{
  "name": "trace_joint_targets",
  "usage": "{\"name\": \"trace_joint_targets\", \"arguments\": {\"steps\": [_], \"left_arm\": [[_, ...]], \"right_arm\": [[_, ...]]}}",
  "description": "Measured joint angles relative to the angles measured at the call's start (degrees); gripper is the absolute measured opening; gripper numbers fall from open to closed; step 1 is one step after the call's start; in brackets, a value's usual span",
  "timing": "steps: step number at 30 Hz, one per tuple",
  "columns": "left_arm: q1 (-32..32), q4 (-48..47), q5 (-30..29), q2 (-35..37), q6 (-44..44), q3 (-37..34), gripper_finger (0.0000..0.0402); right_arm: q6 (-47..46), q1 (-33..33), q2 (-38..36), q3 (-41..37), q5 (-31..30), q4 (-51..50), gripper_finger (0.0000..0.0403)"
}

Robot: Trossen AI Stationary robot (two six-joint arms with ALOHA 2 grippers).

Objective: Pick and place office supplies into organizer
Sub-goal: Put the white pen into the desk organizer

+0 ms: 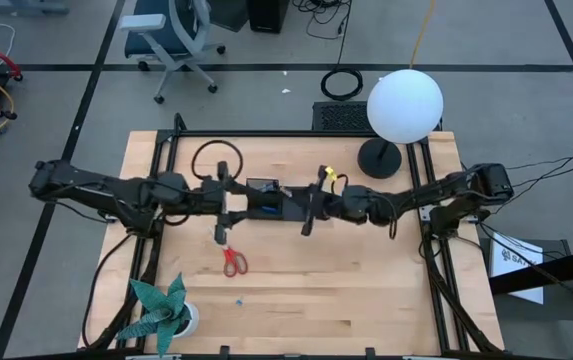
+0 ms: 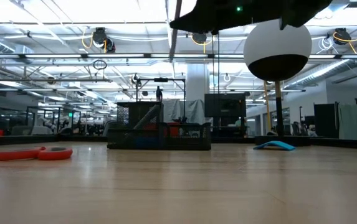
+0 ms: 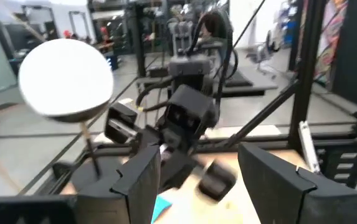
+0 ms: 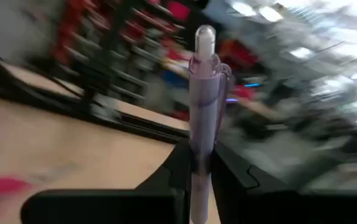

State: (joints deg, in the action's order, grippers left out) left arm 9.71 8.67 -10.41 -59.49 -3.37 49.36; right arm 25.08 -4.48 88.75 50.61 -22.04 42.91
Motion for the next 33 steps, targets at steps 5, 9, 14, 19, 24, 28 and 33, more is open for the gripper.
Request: {"name": "trace_joint_targets", "arguments": {"steps": [5, 9, 14, 19, 24, 28, 33], "left_arm": [[1.8, -4.7, -4.0, 3.1, 0.0, 0.0, 0.0223], [3.2, -5.4, -6.0, 3.4, -0.7, 0.0, 0.0223], [3.5, -5.1, -6.3, 3.4, -2.8, 0.0, 0.0223], [3.4, -4.6, -6.7, 3.4, -2.9, 0.0, 0.0223], [3.4, -4.5, -6.8, 3.4, -2.9, 0.0, 0.0223], [3.4, -4.6, -6.8, 3.4, -2.9, 0.0, 0.0223], [3.4, -4.6, -6.8, 3.2, -3.1, 0.0, 0.0223]], "right_arm": [[-11.4, 2.5, 0.0, 0.0, 9.0, -1.7, 0.0028], [-15.6, 4.8, 0.0, 0.0, 16.9, -1.9, 0.0028], [-16.9, 8.2, 1.3, 0.0, 19.4, -3.7, 0.0028], [-18.3, 11.4, 6.6, 0.0, 25.5, 2.5, 0.0028], [-18.1, 14.4, 12.1, 0.6, 28.3, 8.1, 0.0028], [-18.5, 16.4, 13.5, 1.6, 29.5, 8.2, 0.0028], [-20.0, 17.3, 14.3, 1.6, 31.3, 7.4, 0.0028]]}}
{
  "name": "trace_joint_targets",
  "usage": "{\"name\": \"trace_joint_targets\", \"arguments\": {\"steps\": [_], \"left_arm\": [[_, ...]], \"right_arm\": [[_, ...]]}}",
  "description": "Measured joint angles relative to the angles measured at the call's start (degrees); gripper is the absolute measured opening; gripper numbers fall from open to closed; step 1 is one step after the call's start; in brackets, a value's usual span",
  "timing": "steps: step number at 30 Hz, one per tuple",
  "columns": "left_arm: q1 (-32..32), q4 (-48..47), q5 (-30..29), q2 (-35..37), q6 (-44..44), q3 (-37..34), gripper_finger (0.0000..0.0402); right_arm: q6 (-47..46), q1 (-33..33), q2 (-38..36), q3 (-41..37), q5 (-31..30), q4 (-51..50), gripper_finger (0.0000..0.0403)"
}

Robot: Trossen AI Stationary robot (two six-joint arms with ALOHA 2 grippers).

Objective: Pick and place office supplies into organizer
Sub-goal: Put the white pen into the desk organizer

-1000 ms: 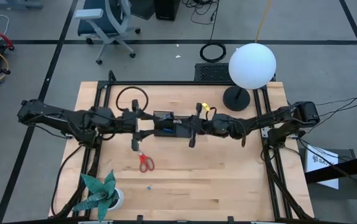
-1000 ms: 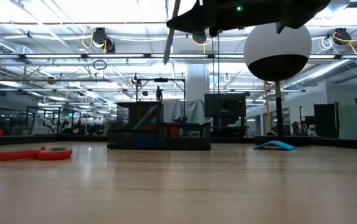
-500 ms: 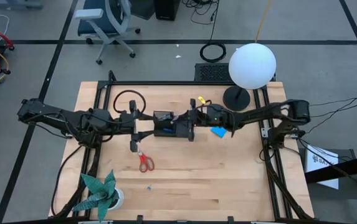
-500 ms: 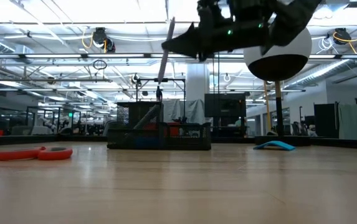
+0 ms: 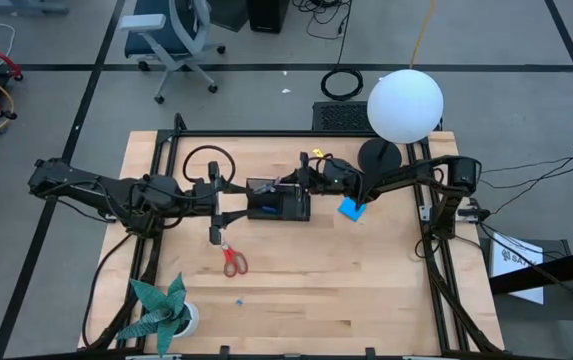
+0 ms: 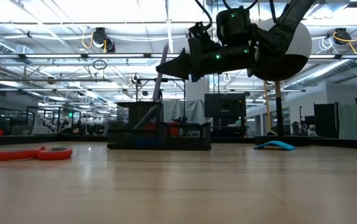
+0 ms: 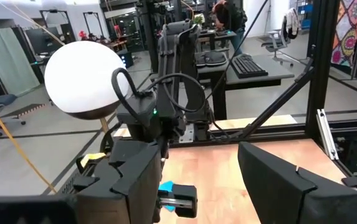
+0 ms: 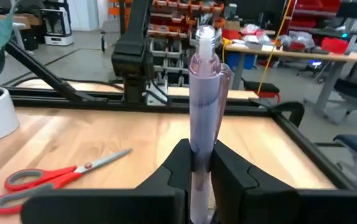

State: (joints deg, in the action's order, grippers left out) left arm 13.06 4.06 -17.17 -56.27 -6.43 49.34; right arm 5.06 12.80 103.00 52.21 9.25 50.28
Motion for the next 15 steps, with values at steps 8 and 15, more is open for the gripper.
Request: {"name": "trace_joint_targets", "arguments": {"steps": [8, 15], "left_arm": [[0.0, 0.0, 0.0, 0.0, 0.1, 0.0, 0.0223], [0.0, 0.0, 0.0, 0.0, 0.1, 0.0, 0.0223]], "right_arm": [[-0.5, 0.0, 0.2, 0.0, -0.1, -3.0, 0.0028], [-0.1, 0.0, 0.2, 0.0, -0.1, -5.1, 0.0028]]}}
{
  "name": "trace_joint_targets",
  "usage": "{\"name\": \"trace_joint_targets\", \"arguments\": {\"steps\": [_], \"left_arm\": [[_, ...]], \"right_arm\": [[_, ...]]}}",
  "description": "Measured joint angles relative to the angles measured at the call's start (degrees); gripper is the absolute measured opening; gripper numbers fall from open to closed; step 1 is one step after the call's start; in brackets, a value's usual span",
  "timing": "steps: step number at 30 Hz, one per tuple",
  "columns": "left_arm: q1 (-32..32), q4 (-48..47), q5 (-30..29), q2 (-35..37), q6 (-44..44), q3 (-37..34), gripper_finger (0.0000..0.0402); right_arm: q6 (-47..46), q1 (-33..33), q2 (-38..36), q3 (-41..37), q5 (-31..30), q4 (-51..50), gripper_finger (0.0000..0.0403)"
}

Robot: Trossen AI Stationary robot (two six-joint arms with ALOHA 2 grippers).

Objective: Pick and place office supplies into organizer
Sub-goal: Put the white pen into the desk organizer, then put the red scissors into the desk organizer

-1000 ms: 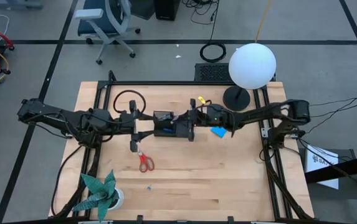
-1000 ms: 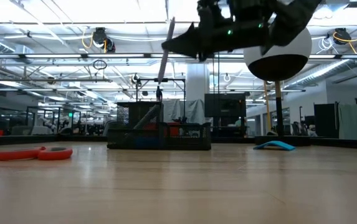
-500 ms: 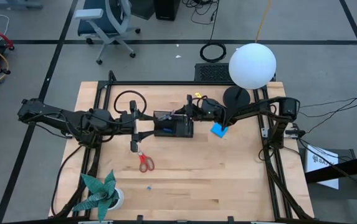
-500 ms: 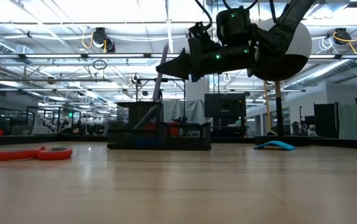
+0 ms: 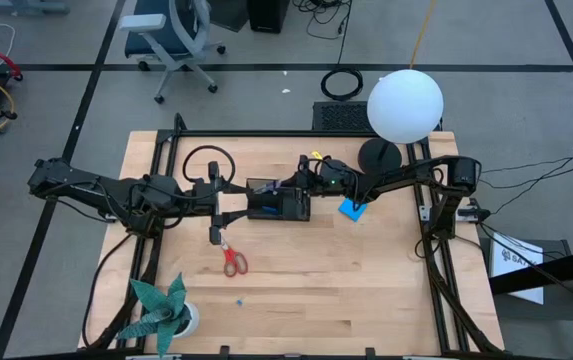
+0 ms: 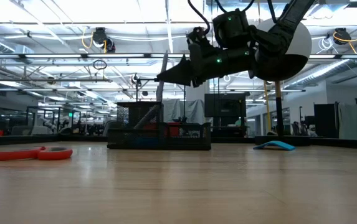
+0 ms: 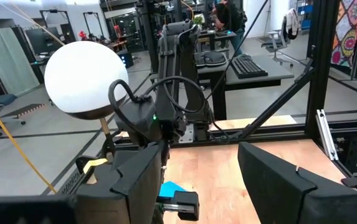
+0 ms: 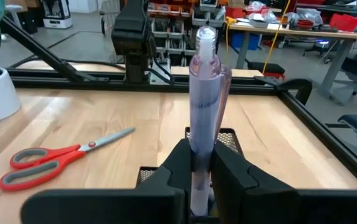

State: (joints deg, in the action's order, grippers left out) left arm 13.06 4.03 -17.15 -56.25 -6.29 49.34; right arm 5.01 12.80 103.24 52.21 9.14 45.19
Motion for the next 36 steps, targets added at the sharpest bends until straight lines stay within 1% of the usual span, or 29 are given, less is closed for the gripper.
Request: {"name": "trace_joint_targets", "arguments": {"steps": [8, 12, 17, 23, 25, 31, 36], "left_arm": [[0.0, 0.0, 0.0, 0.0, 0.2, 0.0, 0.0223], [0.0, 0.1, 0.0, 0.0, 0.2, 0.0, 0.0223], [0.0, 0.1, 0.0, 0.0, 0.2, 0.0, 0.0223], [0.0, 0.0, 0.0, 0.0, 0.1, 0.0, 0.0223], [0.0, 0.0, 0.0, 0.0, 0.1, 0.0, 0.0223], [0.0, -0.5, 0.0, 0.0, 0.1, 0.0, 0.0223], [0.0, -0.6, 0.0, 0.0, 0.3, 0.0, 0.0223]], "right_arm": [[-0.4, 0.0, 0.9, 0.0, 0.0, 0.1, 0.0028], [-1.1, 0.3, 3.7, 0.0, 0.0, 2.2, 0.0028], [-4.1, 1.6, 8.0, 0.2, 0.5, 4.9, 0.0028], [-4.8, 2.4, 9.9, 1.9, 2.6, 5.7, 0.0029], [-4.8, 2.4, 10.0, 1.9, 2.7, 7.0, 0.0042], [-6.2, 2.4, 9.4, 1.9, 2.7, 9.8, 0.0109], [-5.4, 2.4, 7.9, 1.8, 2.9, 8.3, 0.0132]]}}
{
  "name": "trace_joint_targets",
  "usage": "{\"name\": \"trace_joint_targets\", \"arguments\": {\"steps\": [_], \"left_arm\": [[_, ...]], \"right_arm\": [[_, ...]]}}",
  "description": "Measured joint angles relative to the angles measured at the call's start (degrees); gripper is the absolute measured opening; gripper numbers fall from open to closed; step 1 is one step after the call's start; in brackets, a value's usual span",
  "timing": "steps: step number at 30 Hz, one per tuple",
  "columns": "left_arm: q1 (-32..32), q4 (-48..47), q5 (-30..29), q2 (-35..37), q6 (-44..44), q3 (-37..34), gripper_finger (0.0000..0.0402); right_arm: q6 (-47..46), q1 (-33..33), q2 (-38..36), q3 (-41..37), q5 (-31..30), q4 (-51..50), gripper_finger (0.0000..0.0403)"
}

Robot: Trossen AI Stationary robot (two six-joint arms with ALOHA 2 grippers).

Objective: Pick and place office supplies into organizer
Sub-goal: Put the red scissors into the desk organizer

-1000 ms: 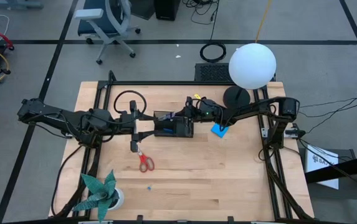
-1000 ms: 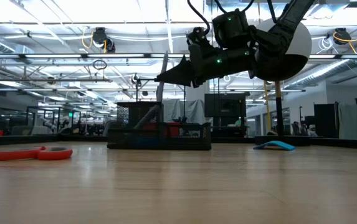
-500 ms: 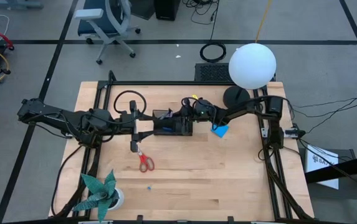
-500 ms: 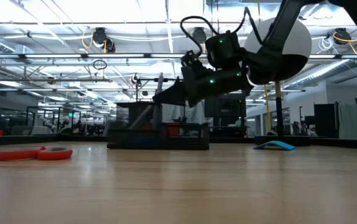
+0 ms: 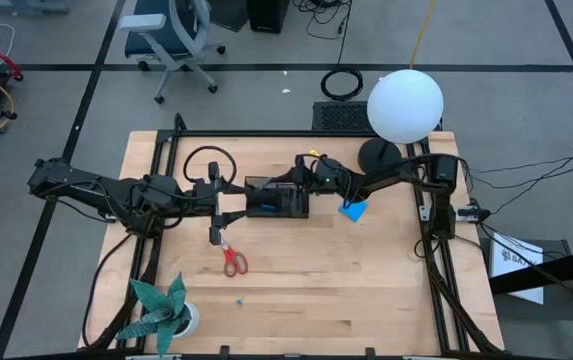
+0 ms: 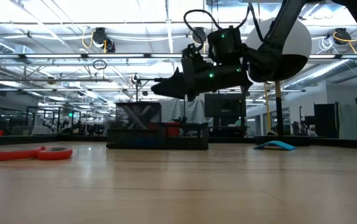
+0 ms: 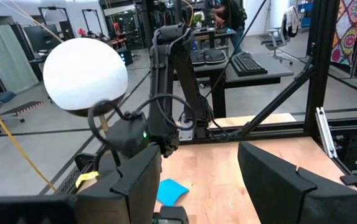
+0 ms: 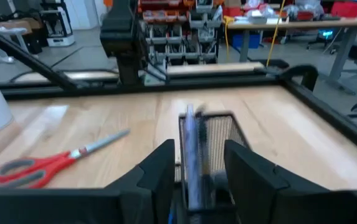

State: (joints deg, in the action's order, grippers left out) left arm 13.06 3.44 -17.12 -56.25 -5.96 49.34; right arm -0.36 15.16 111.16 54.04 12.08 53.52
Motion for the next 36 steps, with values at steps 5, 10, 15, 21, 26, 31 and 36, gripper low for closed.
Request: {"name": "trace_joint_targets", "arguments": {"steps": [5, 10, 15, 21, 26, 31, 36], "left_arm": [[0.0, -0.4, 0.0, 0.0, 0.3, 0.0, 0.0223], [0.0, -1.9, 0.0, 0.0, 2.0, 0.0, 0.0223], [0.0, -3.8, 0.0, 0.0, 3.2, 0.0, 0.0223], [0.5, -8.0, 0.1, 0.0, 2.4, 0.0, 0.0223], [1.9, -13.4, 1.0, 0.0, 1.3, 0.0, 0.0223], [4.0, -18.2, 2.0, -0.5, 1.6, 0.0, 0.0223], [6.0, -21.0, 3.4, -3.9, 2.2, 0.0, 0.0223]], "right_arm": [[0.2, -0.8, -3.4, 0.0, 0.2, -1.4, 0.0132], [4.0, -2.7, -9.2, 0.0, 0.2, -7.9, 0.0124], [8.9, -5.1, -16.7, 0.0, 0.0, -16.9, 0.0118], [11.8, -8.0, -25.5, 0.0, 0.0, -27.7, 0.0116], [12.3, -9.8, -30.4, 0.0, 0.0, -33.4, 0.0116], [13.5, -10.5, -32.2, -0.3, -0.1, -33.7, 0.0116], [13.5, -10.5, -32.1, -0.4, -0.2, -34.2, 0.0116]]}}
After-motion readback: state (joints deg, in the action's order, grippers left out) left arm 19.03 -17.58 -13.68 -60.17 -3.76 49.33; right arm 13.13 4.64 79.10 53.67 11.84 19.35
